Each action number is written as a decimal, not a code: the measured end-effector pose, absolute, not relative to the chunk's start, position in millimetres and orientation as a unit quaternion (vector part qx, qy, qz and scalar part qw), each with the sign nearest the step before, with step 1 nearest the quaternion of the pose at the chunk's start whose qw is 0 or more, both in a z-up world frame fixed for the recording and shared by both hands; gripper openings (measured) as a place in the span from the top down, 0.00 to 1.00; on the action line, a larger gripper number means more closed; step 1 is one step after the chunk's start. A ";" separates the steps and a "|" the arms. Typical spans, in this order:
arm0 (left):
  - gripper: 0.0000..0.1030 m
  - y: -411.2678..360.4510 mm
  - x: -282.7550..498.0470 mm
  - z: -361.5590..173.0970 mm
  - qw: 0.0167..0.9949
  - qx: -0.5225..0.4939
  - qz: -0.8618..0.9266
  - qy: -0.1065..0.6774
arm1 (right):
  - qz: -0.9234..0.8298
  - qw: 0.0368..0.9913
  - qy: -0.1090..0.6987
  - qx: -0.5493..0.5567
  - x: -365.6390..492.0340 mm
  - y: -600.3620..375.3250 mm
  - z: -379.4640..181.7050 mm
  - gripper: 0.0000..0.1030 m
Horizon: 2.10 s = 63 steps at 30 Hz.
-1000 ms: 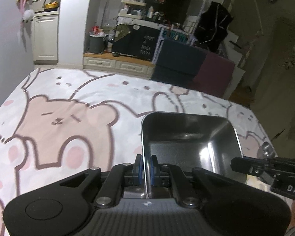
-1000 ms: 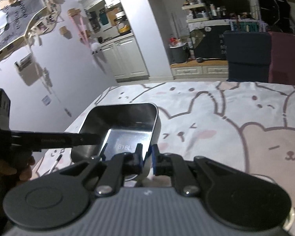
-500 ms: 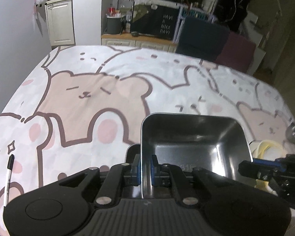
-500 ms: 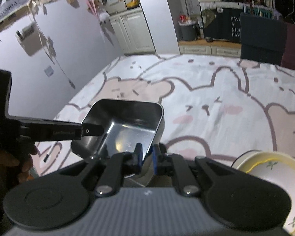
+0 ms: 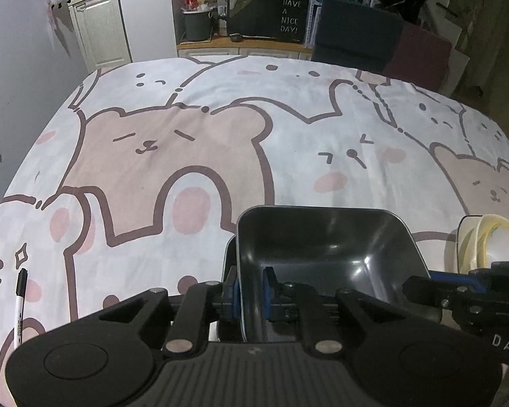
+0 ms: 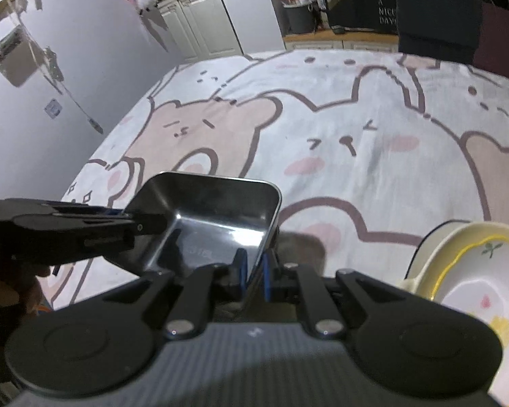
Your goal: Organize plates and bowls
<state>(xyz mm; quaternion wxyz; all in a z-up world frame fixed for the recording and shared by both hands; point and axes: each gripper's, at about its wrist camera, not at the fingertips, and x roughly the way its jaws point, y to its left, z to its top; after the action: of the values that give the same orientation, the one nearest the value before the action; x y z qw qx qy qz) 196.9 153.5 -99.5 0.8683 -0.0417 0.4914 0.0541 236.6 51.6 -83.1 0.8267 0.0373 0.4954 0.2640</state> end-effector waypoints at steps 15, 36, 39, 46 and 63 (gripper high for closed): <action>0.85 156.2 208.2 -113.5 0.857 -0.028 0.068 0.510 | 0.253 0.810 0.526 0.053 244.6 63.6 -100.2 0.88; 0.78 156.3 211.2 -121.4 0.848 -0.016 0.076 0.524 | 0.259 0.806 0.532 0.036 243.9 71.6 -105.2 0.88; 0.78 155.6 211.8 -122.8 0.847 -0.015 0.076 0.526 | 0.259 0.807 0.529 0.035 243.6 70.4 -104.2 0.88; 0.75 153.4 214.6 -125.7 0.845 -0.006 0.074 0.529 | 0.260 0.807 0.530 0.027 242.7 71.5 -104.5 0.88; 0.75 158.1 213.0 -123.6 0.846 -0.028 0.069 0.528 | 0.256 0.796 0.547 0.036 246.4 71.0 -109.8 0.87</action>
<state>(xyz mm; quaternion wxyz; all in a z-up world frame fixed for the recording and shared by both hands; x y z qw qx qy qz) 213.0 158.1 -123.6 0.8459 -0.0285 0.5281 0.0691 246.4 71.0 -109.8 0.7963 0.0356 0.5467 0.2564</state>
